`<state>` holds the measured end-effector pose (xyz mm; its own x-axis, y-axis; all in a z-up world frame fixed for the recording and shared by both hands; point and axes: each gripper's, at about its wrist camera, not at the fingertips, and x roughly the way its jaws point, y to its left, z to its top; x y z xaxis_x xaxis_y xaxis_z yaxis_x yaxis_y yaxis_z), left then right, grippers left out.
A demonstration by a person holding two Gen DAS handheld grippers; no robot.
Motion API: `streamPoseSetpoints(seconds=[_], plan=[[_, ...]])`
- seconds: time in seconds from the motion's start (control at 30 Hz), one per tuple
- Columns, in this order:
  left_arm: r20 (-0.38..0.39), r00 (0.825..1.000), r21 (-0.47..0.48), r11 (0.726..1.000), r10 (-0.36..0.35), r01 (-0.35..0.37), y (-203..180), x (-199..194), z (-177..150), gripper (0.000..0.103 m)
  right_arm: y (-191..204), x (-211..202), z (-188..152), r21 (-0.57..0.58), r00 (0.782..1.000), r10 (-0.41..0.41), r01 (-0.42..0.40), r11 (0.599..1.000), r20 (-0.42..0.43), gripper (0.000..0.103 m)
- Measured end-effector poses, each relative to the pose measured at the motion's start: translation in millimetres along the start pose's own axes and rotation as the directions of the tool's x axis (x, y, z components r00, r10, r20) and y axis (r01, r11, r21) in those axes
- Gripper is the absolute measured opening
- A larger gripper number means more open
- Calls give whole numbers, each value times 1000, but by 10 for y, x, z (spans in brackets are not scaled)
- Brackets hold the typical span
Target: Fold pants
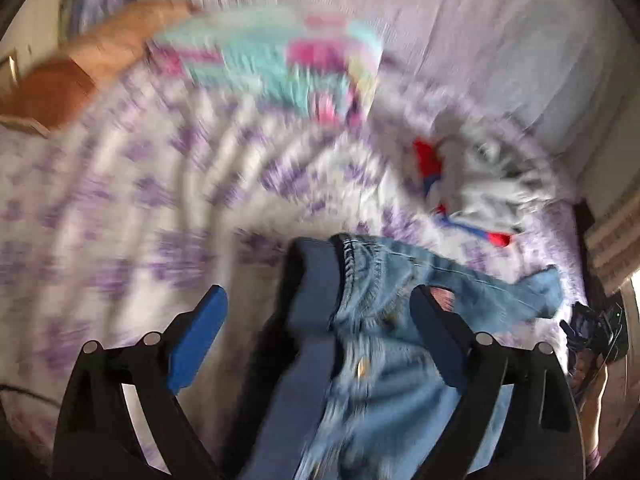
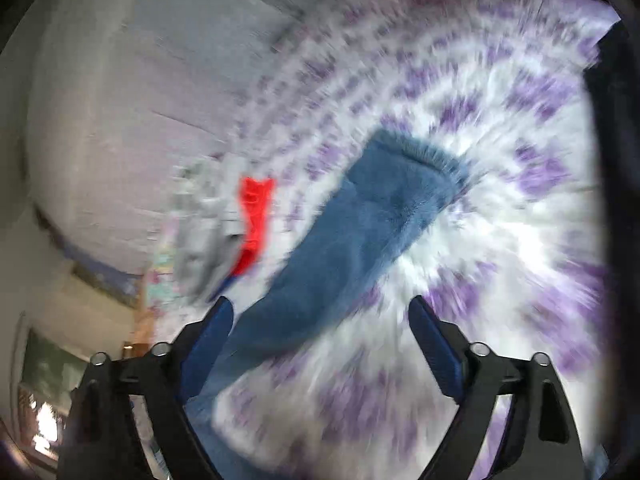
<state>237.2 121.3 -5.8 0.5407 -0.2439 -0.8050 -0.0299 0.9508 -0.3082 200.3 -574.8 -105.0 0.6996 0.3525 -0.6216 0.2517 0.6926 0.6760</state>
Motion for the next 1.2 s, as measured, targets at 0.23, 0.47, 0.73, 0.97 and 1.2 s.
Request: streamPoseSetpoints(seconds=[0.23,0.47,0.73,0.97,1.2], plan=[[-46,998,32,998,54,-52,-123,681,-126,65,453,-329,-193,-166,987,123,-105,980,102,5],[114,993,-11,999,38,-37,65,446,-227,46,1554,-1141,-6,-321,968,76,6,947,241,6],[199,968,-49,988,153,-146,-11,473,-110,46,1380,4,803,-280,859,-421,497,821,291,81],[200,965,-40,985,171,-166,-12,503,-138,48,298,-87,660,-168,845,-486,524,835,222,90],[209,956,-46,979,205,-200,-32,515,-143,50,330,183,464,-352,929,-340,369,860,144,22]])
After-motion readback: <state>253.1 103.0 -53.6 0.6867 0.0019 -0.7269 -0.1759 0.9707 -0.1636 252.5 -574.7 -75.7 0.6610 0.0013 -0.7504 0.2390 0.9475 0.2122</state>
